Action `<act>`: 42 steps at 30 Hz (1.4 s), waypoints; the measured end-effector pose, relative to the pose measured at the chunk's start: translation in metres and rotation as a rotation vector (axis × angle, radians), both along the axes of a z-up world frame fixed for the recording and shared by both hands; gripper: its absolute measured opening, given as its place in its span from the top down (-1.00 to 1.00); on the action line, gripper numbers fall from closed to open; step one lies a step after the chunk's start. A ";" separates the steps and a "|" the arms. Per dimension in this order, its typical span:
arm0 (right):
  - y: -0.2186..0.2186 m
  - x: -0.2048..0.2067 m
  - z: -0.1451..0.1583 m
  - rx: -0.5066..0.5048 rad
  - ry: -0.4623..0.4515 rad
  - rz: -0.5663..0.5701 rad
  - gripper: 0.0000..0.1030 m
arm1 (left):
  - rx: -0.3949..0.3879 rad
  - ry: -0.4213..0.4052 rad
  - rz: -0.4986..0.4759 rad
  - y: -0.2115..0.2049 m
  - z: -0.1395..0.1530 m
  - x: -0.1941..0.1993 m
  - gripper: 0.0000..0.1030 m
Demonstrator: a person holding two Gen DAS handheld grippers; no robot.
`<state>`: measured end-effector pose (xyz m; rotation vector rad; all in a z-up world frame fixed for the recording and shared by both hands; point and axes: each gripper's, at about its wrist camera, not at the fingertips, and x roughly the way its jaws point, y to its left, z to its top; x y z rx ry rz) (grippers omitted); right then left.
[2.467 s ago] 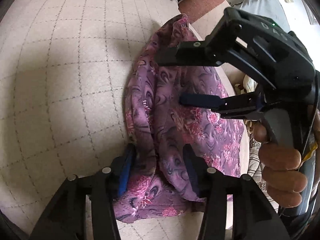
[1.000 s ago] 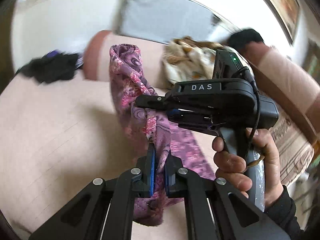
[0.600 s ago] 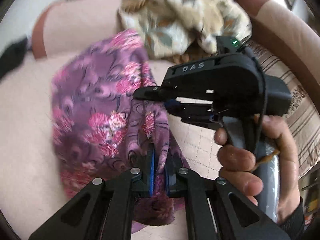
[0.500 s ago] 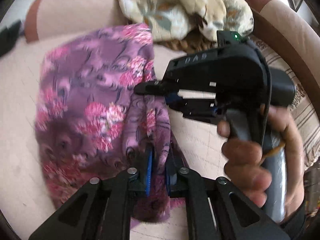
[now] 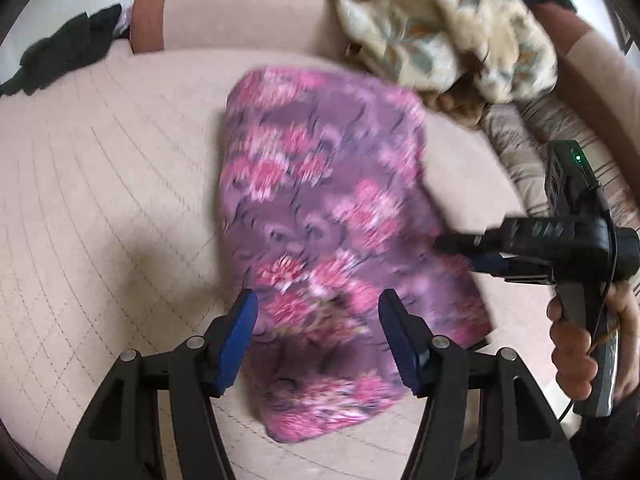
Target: Fold small clothes
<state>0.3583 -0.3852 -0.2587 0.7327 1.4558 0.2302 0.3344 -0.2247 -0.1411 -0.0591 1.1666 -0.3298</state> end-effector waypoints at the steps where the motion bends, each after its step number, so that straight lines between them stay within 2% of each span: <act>1: 0.007 -0.001 -0.011 -0.014 0.025 0.033 0.63 | 0.026 0.016 0.007 -0.002 -0.009 0.000 -0.20; 2: 0.009 -0.007 -0.017 0.003 0.038 0.041 0.66 | 0.045 0.025 0.012 0.002 -0.012 -0.006 -0.20; 3: 0.005 -0.012 -0.013 0.003 0.031 0.024 0.86 | 0.064 0.027 0.007 0.000 -0.019 -0.005 -0.20; 4: 0.005 -0.016 -0.003 -0.021 0.003 0.034 0.89 | 0.081 0.012 0.000 0.000 -0.022 -0.009 -0.20; 5: 0.009 -0.021 0.006 -0.073 -0.028 0.058 0.89 | 0.085 0.004 -0.006 0.001 -0.023 -0.013 -0.24; 6: 0.016 -0.021 0.002 -0.098 -0.016 0.078 0.89 | 0.082 0.006 -0.010 0.002 -0.027 -0.015 -0.25; 8: 0.028 -0.018 -0.020 -0.112 0.036 0.126 0.86 | 0.070 0.036 -0.009 0.006 -0.031 -0.013 -0.25; 9: 0.025 -0.015 -0.015 -0.103 0.032 0.108 0.83 | 0.044 0.052 0.005 0.011 -0.028 -0.010 -0.25; 11: 0.025 -0.008 0.006 -0.106 -0.029 0.077 0.55 | -0.023 0.035 0.033 0.021 -0.011 -0.007 -0.25; 12: 0.021 -0.007 0.024 -0.122 -0.092 0.065 0.05 | -0.064 0.012 0.044 0.027 0.000 -0.005 -0.28; 13: 0.019 -0.005 0.037 -0.126 -0.146 0.058 -0.54 | -0.104 -0.005 0.060 0.035 0.010 0.001 -0.41; 14: 0.016 -0.003 0.050 -0.127 -0.205 0.050 -0.73 | -0.130 -0.014 0.077 0.042 0.017 0.008 -0.47; 15: 0.013 0.007 0.062 -0.120 -0.263 0.035 -0.79 | -0.153 -0.022 0.099 0.049 0.022 0.019 -0.52; 17: 0.014 0.030 0.064 -0.055 -0.281 0.012 -0.79 | -0.176 -0.009 0.111 0.054 0.024 0.042 -0.53; 19: 0.010 0.062 0.053 0.022 -0.277 0.005 -0.79 | -0.180 0.002 0.116 0.051 0.018 0.071 -0.53; 23: -0.008 0.109 0.014 -0.037 -0.215 0.013 -0.74 | -0.183 -0.020 0.154 0.047 0.002 0.120 -0.53; 26: -0.022 0.131 -0.014 0.072 -0.187 -0.044 -0.69 | -0.155 -0.050 0.120 0.044 -0.006 0.140 -0.54; 27: -0.023 0.136 -0.024 0.108 -0.188 -0.051 -0.56 | -0.176 -0.027 0.105 0.043 -0.014 0.149 -0.54; 28: -0.022 0.139 -0.029 0.115 -0.191 -0.053 -0.33 | -0.210 0.008 0.098 0.044 -0.022 0.157 -0.53; 32: -0.028 0.140 -0.042 0.176 -0.202 -0.095 -0.12 | -0.360 0.139 0.135 0.057 -0.057 0.185 -0.53; 33: -0.029 0.137 -0.044 0.184 -0.197 -0.104 0.01 | -0.376 0.149 0.145 0.058 -0.062 0.188 -0.53; 34: -0.030 0.137 -0.047 0.184 -0.189 -0.104 0.32 | -0.389 0.136 0.158 0.059 -0.062 0.188 -0.46; 36: -0.028 0.140 -0.050 0.199 -0.179 -0.093 0.49 | -0.362 0.122 0.144 0.054 -0.054 0.184 -0.10; 37: -0.031 0.139 -0.046 0.202 -0.187 -0.086 0.55 | -0.383 0.127 0.142 0.056 -0.047 0.182 0.08; 39: -0.032 0.138 -0.029 0.192 -0.231 -0.064 0.59 | -0.490 0.132 0.137 0.066 -0.025 0.177 0.15; 40: -0.029 0.139 -0.020 0.195 -0.255 -0.053 0.60 | -0.504 0.111 0.127 0.069 -0.012 0.175 0.16; 42: -0.024 0.141 0.001 0.186 -0.309 -0.048 0.60 | -0.479 0.043 0.114 0.069 0.010 0.175 0.14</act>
